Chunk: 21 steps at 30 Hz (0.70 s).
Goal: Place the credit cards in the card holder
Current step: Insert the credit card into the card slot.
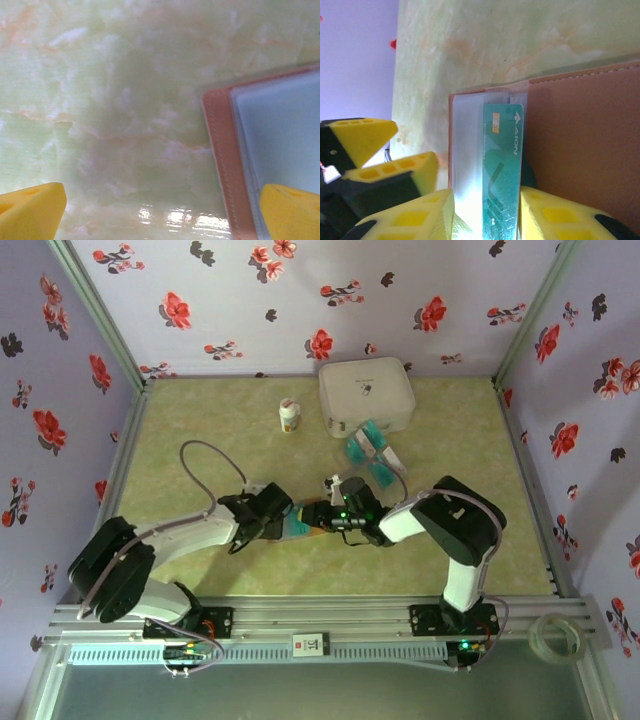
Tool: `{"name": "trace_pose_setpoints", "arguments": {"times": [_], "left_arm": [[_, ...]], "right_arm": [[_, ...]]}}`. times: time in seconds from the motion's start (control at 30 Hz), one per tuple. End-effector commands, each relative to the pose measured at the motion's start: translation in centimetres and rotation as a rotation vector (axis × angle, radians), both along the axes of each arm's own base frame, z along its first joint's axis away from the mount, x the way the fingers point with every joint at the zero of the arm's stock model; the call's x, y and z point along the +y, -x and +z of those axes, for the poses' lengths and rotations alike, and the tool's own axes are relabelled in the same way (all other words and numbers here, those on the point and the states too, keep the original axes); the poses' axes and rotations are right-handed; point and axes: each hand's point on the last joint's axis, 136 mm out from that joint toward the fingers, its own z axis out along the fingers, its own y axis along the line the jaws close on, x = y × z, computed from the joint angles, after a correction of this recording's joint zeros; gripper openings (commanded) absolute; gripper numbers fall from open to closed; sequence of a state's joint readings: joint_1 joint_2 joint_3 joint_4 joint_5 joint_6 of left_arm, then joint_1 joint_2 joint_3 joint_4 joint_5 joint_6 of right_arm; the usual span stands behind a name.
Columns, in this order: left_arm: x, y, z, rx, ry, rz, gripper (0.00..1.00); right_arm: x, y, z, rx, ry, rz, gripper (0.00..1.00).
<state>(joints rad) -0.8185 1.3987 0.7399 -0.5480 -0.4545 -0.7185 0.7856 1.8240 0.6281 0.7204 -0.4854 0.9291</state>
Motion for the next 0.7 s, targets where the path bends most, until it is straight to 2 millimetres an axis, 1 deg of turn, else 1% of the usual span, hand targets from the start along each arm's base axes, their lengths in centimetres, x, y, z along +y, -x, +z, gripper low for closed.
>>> {"name": "trace_pose_setpoints", "arguments": {"times": [0.0, 0.1, 0.2, 0.23, 0.33, 0.43, 0.47, 0.57, 0.6, 0.67], "left_arm": [[0.3, -0.6, 1.7, -0.012, 0.05, 0.011, 1.0], [1.4, -0.7, 1.6, -0.005, 0.073, 0.046, 1.0], [2.3, -0.5, 1.1, 0.018, 0.084, 0.075, 1.0], [2.5, -0.3, 0.9, 0.024, 0.085, 0.082, 1.0], [2.8, 0.0, 0.2, 0.044, 0.081, 0.089, 1.0], [2.8, 0.3, -0.4, 0.066, 0.076, 0.088, 1.0], [2.8, 0.3, -0.5, 0.07, 0.074, 0.089, 1.0], [2.9, 0.5, -1.2, 0.089, 0.063, 0.092, 1.0], [2.9, 0.5, -1.4, 0.093, 0.058, 0.093, 1.0], [3.0, 0.6, -1.8, 0.106, 0.047, 0.095, 1.0]], "right_arm": [[-1.3, -0.1, -1.1, -0.001, 0.132, -0.015, 0.41], [-1.2, -0.5, 0.1, -0.025, 0.16, -0.008, 0.48], [-1.2, -0.8, 1.2, -0.055, 0.194, 0.002, 0.52], [-1.2, -0.9, 1.6, -0.063, 0.207, 0.007, 0.55], [-1.3, -1.0, 2.4, -0.092, 0.25, 0.019, 0.57], [-2.2, -1.3, 2.9, -0.116, 0.313, 0.003, 0.56], [-2.5, -1.5, 2.9, -0.122, 0.336, -0.006, 0.55], [-3.5, -2.0, 2.7, -0.132, 0.434, -0.014, 0.45], [-3.9, -2.2, 2.4, -0.131, 0.47, -0.014, 0.41], [-4.2, -2.4, 1.9, -0.127, 0.521, -0.01, 0.26]]}}
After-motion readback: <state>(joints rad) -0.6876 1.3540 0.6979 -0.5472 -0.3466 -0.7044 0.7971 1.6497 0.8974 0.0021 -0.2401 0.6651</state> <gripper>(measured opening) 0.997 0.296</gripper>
